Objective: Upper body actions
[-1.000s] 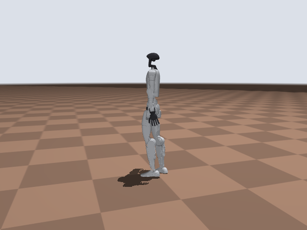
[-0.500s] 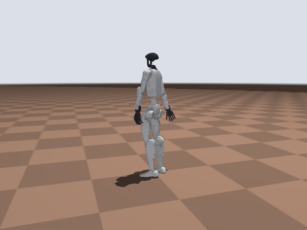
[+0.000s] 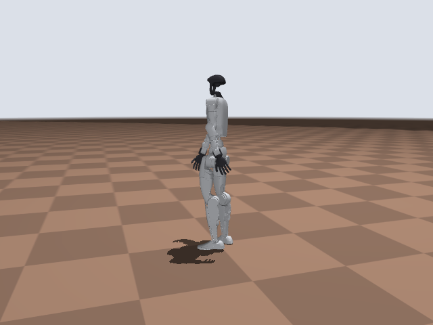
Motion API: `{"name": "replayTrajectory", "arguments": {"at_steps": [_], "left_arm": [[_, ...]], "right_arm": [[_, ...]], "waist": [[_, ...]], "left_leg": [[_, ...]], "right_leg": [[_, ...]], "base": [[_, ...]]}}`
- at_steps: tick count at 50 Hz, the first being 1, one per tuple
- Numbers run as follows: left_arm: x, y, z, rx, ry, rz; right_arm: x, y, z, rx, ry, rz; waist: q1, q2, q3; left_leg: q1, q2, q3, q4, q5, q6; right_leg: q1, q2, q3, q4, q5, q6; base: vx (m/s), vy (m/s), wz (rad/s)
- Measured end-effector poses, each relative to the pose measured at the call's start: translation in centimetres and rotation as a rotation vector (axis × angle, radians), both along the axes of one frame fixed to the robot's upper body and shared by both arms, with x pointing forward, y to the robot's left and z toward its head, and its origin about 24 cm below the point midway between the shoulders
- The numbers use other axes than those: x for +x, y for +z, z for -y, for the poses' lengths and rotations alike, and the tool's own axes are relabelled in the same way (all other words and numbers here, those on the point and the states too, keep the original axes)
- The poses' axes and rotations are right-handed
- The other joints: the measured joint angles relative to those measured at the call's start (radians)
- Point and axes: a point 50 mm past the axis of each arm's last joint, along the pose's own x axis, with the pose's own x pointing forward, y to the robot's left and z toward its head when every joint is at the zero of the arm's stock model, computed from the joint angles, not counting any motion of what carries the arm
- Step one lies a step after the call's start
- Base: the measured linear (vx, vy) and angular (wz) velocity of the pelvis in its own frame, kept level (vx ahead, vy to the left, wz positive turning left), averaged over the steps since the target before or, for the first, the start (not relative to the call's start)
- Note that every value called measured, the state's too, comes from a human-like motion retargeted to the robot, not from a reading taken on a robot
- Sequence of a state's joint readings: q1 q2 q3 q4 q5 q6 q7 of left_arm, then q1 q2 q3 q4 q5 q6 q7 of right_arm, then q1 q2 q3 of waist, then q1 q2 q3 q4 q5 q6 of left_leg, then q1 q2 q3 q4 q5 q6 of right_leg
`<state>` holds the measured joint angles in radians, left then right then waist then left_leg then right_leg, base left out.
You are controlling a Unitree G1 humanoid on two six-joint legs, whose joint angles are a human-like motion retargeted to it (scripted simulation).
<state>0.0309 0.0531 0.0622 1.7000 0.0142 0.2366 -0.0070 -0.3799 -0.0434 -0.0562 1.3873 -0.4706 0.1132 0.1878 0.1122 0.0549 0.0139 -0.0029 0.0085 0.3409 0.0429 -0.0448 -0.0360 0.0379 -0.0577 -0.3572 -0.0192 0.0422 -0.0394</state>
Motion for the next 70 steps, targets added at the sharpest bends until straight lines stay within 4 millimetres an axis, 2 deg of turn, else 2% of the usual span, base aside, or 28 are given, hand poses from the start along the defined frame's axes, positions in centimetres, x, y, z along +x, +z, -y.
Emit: {"name": "replayTrajectory", "arguments": {"at_steps": [2,4,7,10,14,17,19,21,23,25,28,30,32,35,37,40,43,46,49,51,54,55,57,60,63,65,67,70], "left_arm": [[-6.3,1.5,0.0,-0.030,0.071,-0.179],[-11.8,3.7,0.6,-0.050,0.129,-0.341],[-17.5,6.9,1.9,-0.068,0.182,-0.520],[-19.7,8.5,3.1,-0.088,0.217,-0.577],[-18.0,7.3,3.0,-0.103,0.195,-0.528],[-13.1,4.4,1.7,-0.070,0.124,-0.410],[-7.5,2.1,0.6,-0.038,0.066,-0.273],[-0.6,0.4,-0.2,-0.014,0.022,-0.089],[7.1,-0.3,-0.1,-0.014,-0.002,0.130],[14.7,0.3,0.9,-0.042,-0.023,0.360],[24.8,3.3,3.5,-0.102,-0.070,0.696],[30.0,6.3,5.1,-0.119,-0.114,0.900],[33.9,9.2,6.0,-0.103,-0.182,1.071],[37.5,12.7,6.0,-0.033,-0.324,1.270],[38.1,13.4,5.5,0.047,-0.387,1.343],[36.1,11.4,5.3,0.117,-0.399,1.297],[30.4,6.4,4.8,0.057,-0.368,1.040],[21.1,1.6,3.6,-0.023,-0.295,0.665],[9.9,-0.6,1.6,-0.042,-0.180,0.290],[1.7,-0.2,0.5,-0.040,-0.087,0.040],[-9.4,2.8,0.1,-0.042,0.071,-0.305],[-12.5,4.2,0.2,-0.042,0.123,-0.400],[-16.9,6.7,0.4,-0.039,0.190,-0.522],[-20.4,9.1,0.6,-0.029,0.233,-0.596],[-21.4,9.9,1.3,-0.013,0.265,-0.621],[-21.0,9.5,1.9,-0.010,0.297,-0.609],[-19.2,8.1,2.3,-0.017,0.319,-0.559],[-14.1,4.9,1.9,0.012,0.290,-0.436]], "right_arm": [[4.0,2.4,-2.8,0.107,0.110,0.142],[6.7,4.8,-5.3,0.196,0.230,0.256],[8.8,7.5,-7.9,0.250,0.400,0.393],[8.8,8.2,-8.7,0.209,0.518,0.505],[5.2,4.2,-5.9,0.021,0.511,0.425],[-1.1,-0.3,-1.2,-0.141,0.403,0.160],[-7.1,-2.5,2.5,-0.228,0.273,-0.065],[-14.2,-3.5,5.9,-0.296,0.103,-0.304],[-21.7,-3.0,8.3,-0.354,-0.094,-0.557],[-28.5,-1.2,9.5,-0.416,-0.307,-0.788],[-36.0,1.8,9.7,-0.502,-0.601,-0.993],[-39.2,3.4,9.6,-0.551,-0.734,-1.042],[-41.1,4.4,9.6,-0.590,-0.792,-1.040],[-42.5,5.3,9.7,-0.630,-0.800,-1.047],[-42.4,5.3,9.8,-0.650,-0.779,-1.052],[-40.6,4.2,9.4,-0.644,-0.738,-1.035],[-35.4,1.3,9.1,-0.575,-0.623,-0.933],[-27.2,-1.7,8.2,-0.418,-0.461,-0.754],[-16.8,-3.4,6.0,-0.218,-0.257,-0.503],[-9.3,-2.9,3.4,-0.094,-0.098,-0.304],[0.4,0.3,-1.4,0.054,0.138,-0.006],[3.0,1.9,-3.0,0.095,0.212,0.086],[7.0,5.1,-5.8,0.155,0.333,0.253],[10.6,9.5,-8.5,0.176,0.500,0.482],[11.4,11.1,-9.5,0.108,0.585,0.664],[10.7,10.4,-9.3,0.043,0.592,0.721],[8.6,7.7,-8.1,-0.032,0.584,0.653],[2.9,2.2,-4.4,-0.146,0.536,0.372]], "waist": [[-0.009,0.005,0.003],[-0.030,0.007,0.001],[-0.065,0.007,-0.008],[-0.092,0.004,-0.017],[-0.105,-0.008,-0.028],[-0.112,-0.024,-0.032],[-0.110,-0.035,-0.032],[-0.104,-0.045,-0.032],[-0.094,-0.055,-0.031],[-0.083,-0.063,-0.025],[-0.067,-0.070,-0.014],[-0.064,-0.070,-0.010],[-0.066,-0.066,-0.003],[-0.068,-0.061,0.003],[-0.060,-0.054,0.004],[-0.036,-0.040,-0.004],[-0.029,-0.028,-0.012],[-0.028,-0.018,-0.020],[-0.015,-0.008,-0.017],[-0.008,-0.002,-0.008],[-0.021,-0.001,0.007],[-0.027,-0.002,0.012],[-0.034,-0.003,0.019],[-0.036,-0.006,0.030],[-0.043,-0.009,0.025],[-0.053,-0.012,0.014],[-0.066,-0.017,0.003],[-0.078,-0.025,-0.012]], "left_leg": [[0.009,0.006,0.020,-0.004,-0.004,-0.002],[0.012,0.012,0.032,-0.008,-0.006,-0.005],[0.010,0.021,0.041,-0.010,-0.009,-0.010],[0.009,0.028,0.052,-0.013,-0.010,-0.014],[0.008,0.029,0.068,-0.017,-0.009,-0.015],[0.000,0.022,0.059,-0.018,-0.004,-0.014],[-0.006,0.018,0.043,-0.016,0.001,-0.011],[-0.015,0.014,0.024,-0.013,0.005,-0.008],[-0.022,0.011,0.006,-0.010,0.010,-0.005],[-0.026,0.009,-0.003,-0.005,0.011,-0.003],[-0.027,0.011,0.000,0.003,0.010,-0.004],[-0.027,0.013,0.006,0.009,0.009,-0.006],[-0.023,0.015,0.010,0.012,0.007,-0.007],[-0.019,0.015,0.014,0.014,0.007,-0.010],[-0.018,0.015,0.017,0.015,0.006,-0.011],[-0.019,0.013,0.017,0.013,0.005,-0.009],[-0.019,0.007,0.002,0.007,0.006,-0.004],[-0.010,0.003,-0.006,-0.003,0.008,-0.001],[0.004,0.008,0.014,-0.010,0.006,-0.004],[0.015,0.012,0.035,-0.015,0.004,-0.006],[0.027,0.017,0.049,-0.020,0.004,-0.009],[0.028,0.019,0.052,-0.021,0.004,-0.011],[0.030,0.024,0.056,-0.022,0.004,-0.013],[0.030,0.032,0.061,-0.021,0.004,-0.016],[0.026,0.038,0.066,-0.023,0.004,-0.018],[0.023,0.040,0.070,-0.024,0.005,-0.019],[0.020,0.039,0.073,-0.024,0.005,-0.019],[0.012,0.036,0.070,-0.021,0.005,-0.016]], "right_leg": [[-0.010,0.006,0.020,0.006,0.003,-0.003],[-0.019,0.011,0.033,0.010,0.003,-0.005],[-0.033,0.017,0.043,0.015,0.004,-0.005],[-0.046,0.022,0.054,0.018,0.006,-0.005],[-0.055,0.027,0.069,0.015,0.010,-0.009],[-0.052,0.025,0.059,0.007,0.011,-0.012],[-0.045,0.022,0.043,0.001,0.009,-0.011],[-0.035,0.018,0.024,-0.004,0.007,-0.008],[-0.026,0.015,0.006,-0.008,0.004,-0.004],[-0.018,0.013,-0.003,-0.012,0.003,-0.001],[-0.011,0.012,0.002,-0.016,0.006,0.001],[-0.009,0.012,0.008,-0.017,0.008,0.002],[-0.005,0.014,0.013,-0.018,0.011,0.002],[-0.003,0.013,0.015,-0.018,0.012,0.001],[-0.004,0.011,0.014,-0.016,0.012,0.002],[-0.007,0.011,0.017,-0.015,0.009,0.001],[-0.006,0.011,0.004,-0.014,0.004,0.000],[-0.006,0.009,-0.005,-0.010,0.001,-0.001],[-0.016,0.013,0.015,-0.002,0.006,-0.005],[-0.022,0.018,0.035,0.001,0.011,-0.008],[-0.026,0.026,0.049,0.003,0.016,-0.011],[-0.028,0.028,0.052,0.005,0.017,-0.012],[-0.033,0.030,0.057,0.010,0.017,-0.011],[-0.041,0.034,0.063,0.016,0.019,-0.009],[-0.050,0.038,0.069,0.019,0.019,-0.008],[-0.055,0.041,0.073,0.018,0.020,-0.010],[-0.058,0.043,0.075,0.016,0.021,-0.013],[-0.058,0.043,0.072,0.009,0.023,-0.016]], "base": [[0.07,0.03,-0.53],[0.07,0.01,-0.33],[0.02,0.00,-0.07],[0.03,0.00,-0.14],[0.02,0.00,-0.12],[-0.01,-0.01,0.16],[-0.02,-0.03,0.40],[-0.03,-0.04,0.48],[-0.04,-0.05,0.43],[-0.02,-0.02,0.15],[0.00,0.00,0.00],[0.02,0.01,-0.09],[0.00,0.00,0.00],[0.00,0.00,0.00],[0.00,0.00,0.00],[0.01,0.02,0.00],[-0.01,0.02,0.18],[0.00,0.00,0.09],[0.02,0.00,-0.27],[0.05,0.00,-0.50],[0.02,-0.01,-0.20],[0.00,0.00,0.00],[0.00,0.00,0.00],[-0.06,-0.01,-0.10],[0.00,0.00,0.00],[0.00,0.00,0.00],[0.00,0.00,0.00],[0.00,0.00,0.00]]}}
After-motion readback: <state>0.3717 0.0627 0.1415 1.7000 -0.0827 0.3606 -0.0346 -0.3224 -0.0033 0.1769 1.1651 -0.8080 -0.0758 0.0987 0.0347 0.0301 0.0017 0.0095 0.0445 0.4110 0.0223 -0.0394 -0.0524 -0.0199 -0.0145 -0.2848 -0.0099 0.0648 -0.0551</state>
